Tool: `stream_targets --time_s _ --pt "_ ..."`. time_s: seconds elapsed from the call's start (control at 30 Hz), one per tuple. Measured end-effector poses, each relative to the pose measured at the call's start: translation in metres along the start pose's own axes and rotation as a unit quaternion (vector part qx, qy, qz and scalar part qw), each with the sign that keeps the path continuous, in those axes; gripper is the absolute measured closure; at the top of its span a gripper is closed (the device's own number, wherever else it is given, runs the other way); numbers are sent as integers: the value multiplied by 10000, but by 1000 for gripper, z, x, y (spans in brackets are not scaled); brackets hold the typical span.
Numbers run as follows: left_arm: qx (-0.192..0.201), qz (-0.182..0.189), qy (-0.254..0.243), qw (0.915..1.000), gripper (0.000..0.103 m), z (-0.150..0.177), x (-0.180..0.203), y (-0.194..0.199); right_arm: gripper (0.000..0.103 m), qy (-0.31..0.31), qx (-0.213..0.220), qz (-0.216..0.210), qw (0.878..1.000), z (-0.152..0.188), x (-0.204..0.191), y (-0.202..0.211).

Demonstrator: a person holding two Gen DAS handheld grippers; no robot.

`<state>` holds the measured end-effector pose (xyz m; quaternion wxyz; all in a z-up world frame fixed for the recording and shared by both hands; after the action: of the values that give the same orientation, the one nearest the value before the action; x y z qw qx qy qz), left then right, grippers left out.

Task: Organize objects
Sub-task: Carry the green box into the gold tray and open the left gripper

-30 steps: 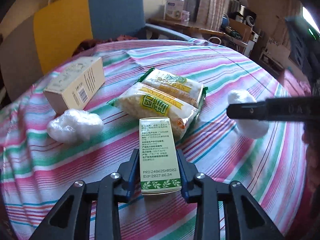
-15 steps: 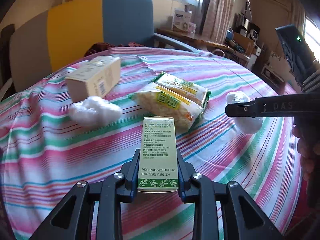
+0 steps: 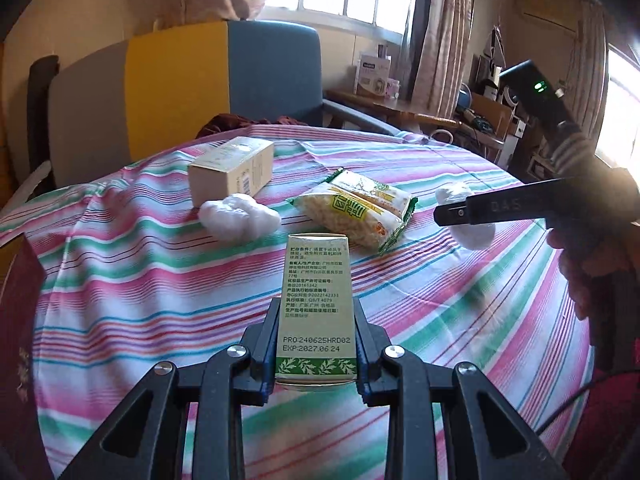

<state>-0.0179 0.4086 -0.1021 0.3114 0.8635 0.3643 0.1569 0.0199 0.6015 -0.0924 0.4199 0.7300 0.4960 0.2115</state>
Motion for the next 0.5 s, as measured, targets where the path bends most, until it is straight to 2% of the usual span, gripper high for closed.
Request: stream_targets --time_s 0.17,0.5 --pt "76 -16 10 10000 74 7 -3 14 66 52 -7 62 10000 1 -1 -1" --pt "-65 147 200 9997 74 25 -10 38 66 59 -26 121 9999 2 2 -2"
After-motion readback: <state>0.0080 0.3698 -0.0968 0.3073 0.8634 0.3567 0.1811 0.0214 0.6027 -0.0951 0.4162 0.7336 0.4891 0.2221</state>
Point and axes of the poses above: each gripper's, at about its wrist camera, not at the fingertips, and y roughly against the way its jaws point, x to its right, z to its underside, the point moved 5 cm from there along -y, roughly the way its jaws point, and after that the axes turned 4 degrees about -z, right-handed, at the moved point
